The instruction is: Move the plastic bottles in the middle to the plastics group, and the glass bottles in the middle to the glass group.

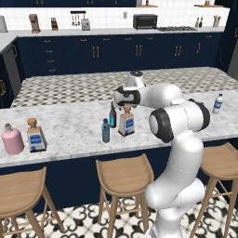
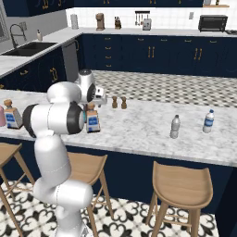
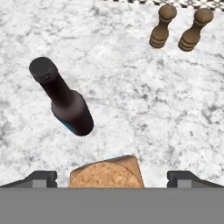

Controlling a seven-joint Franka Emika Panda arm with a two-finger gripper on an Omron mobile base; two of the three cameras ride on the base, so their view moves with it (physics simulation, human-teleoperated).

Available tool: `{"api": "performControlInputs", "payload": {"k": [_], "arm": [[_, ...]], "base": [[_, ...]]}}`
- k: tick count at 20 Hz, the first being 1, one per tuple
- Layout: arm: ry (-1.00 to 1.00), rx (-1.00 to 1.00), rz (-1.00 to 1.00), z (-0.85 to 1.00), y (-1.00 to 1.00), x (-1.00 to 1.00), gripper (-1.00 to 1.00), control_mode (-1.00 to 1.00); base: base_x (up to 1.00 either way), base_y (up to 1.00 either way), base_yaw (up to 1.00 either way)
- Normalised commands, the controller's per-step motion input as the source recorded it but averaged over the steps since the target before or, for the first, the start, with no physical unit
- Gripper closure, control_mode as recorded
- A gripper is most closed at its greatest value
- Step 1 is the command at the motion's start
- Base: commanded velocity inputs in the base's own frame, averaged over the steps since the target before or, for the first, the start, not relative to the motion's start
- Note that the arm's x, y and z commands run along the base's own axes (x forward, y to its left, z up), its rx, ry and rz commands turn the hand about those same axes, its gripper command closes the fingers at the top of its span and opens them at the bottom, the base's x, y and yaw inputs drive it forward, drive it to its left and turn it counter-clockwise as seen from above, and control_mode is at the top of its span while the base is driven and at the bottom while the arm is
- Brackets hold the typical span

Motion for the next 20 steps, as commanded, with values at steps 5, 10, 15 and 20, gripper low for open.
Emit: {"api": "performControlInputs", "payload": {"k": [5,10,15,20], "arm": [[0.00,0.00,0.00,-0.25,0.00,0.00,1.00,-1.00],[0.00,0.00,0.00,-0.02,0.00,0.00,1.00,-1.00],[-0.01,0.00,0.00,0.30,-0.05,-0.20,1.00,-1.00],[-0.02,0.01,0.00,0.69,-0.15,-0.79,1.00,-1.00]], "base": [[0.00,0.00,0.00],[0.00,0.00,0.00],[0.00,0.00,0.00],[0.00,0.00,0.00]]}}
